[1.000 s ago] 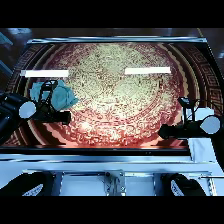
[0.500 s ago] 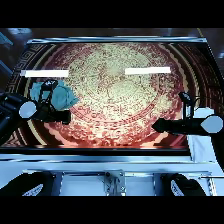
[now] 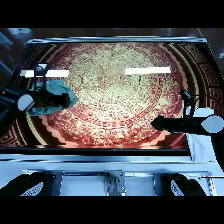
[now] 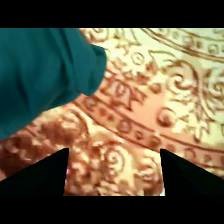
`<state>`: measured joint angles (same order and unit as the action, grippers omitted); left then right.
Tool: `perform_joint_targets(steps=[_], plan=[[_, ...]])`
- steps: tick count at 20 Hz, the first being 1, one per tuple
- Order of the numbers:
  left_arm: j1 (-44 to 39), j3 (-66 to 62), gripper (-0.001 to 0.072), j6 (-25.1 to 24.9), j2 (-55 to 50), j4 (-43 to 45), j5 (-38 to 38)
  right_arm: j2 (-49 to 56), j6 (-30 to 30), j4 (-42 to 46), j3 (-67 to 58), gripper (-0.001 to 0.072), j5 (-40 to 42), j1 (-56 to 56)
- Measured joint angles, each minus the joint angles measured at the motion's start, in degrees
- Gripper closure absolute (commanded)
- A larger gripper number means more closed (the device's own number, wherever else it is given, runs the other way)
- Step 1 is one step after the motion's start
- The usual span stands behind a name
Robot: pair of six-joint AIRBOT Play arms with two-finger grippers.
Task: Fold the shirts.
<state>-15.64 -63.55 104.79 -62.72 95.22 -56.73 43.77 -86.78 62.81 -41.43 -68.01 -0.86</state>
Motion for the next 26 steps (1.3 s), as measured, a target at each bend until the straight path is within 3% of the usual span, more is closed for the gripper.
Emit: perform_joint_targets(steps=[7,14,15,16,21,26], plan=[[23.5,-22.8,-0.0013,-7.5,-23.5,-8.8,-6.4,0.0,0.0,0.1,0.0,0.0125,1.0,0.0],[28.7,-32.0,-0.0006,-9.3,-40.3,-13.6,-13.2,0.0,-0.6,0.4,0.0,0.0125,2.6,0.0],[28.7,-32.2,0.0206,-9.4,-41.7,-13.8,-13.6,0.0,-0.9,0.5,0.0,0.0125,2.7,0.0],[28.8,-32.5,0.067,-9.5,-42.8,-14.1,-13.8,0.0,-1.1,0.5,0.0,0.0125,3.0,0.0],[28.7,-34.5,0.0668,-12.0,-43.1,-18.6,-14.6,0.0,-2.0,0.5,0.0,0.0125,3.1,0.0],[24.3,-38.5,0.0668,-15.8,-30.8,-26.3,-14.3,0.0,-2.1,0.1,-0.4,0.0125,5.1,0.0]])
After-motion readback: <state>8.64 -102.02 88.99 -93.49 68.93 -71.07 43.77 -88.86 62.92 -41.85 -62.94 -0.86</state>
